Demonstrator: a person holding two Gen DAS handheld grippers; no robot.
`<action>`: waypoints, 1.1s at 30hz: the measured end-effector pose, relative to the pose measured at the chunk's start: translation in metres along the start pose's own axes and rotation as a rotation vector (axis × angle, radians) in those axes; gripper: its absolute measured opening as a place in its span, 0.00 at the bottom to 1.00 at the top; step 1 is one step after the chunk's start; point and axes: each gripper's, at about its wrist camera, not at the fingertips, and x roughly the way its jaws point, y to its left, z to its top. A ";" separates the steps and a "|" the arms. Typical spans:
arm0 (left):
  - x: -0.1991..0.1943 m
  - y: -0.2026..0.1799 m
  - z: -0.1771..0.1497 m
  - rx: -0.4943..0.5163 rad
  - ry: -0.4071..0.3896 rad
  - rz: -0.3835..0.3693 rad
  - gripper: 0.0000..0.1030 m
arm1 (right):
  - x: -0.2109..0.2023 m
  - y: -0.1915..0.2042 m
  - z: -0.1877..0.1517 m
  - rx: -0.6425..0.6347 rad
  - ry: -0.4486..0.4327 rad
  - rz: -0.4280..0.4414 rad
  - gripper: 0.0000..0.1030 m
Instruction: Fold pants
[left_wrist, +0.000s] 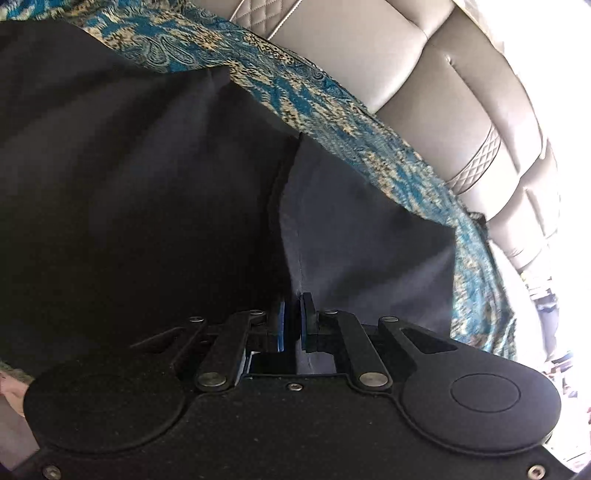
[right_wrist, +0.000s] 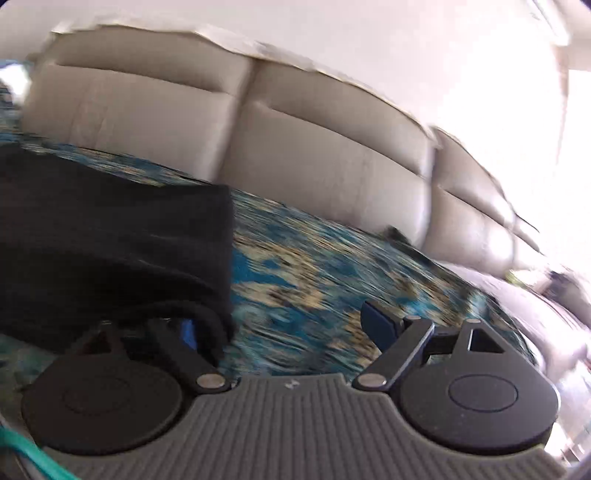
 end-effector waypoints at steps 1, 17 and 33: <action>-0.001 0.002 -0.001 0.009 -0.003 0.013 0.07 | -0.003 0.001 0.000 0.002 -0.003 0.054 0.86; -0.017 0.011 0.014 0.064 -0.100 0.072 0.07 | -0.008 -0.001 0.005 0.044 0.148 0.268 0.77; -0.016 0.029 0.015 0.023 -0.088 0.064 0.07 | -0.019 0.025 0.017 -0.194 0.131 0.179 0.60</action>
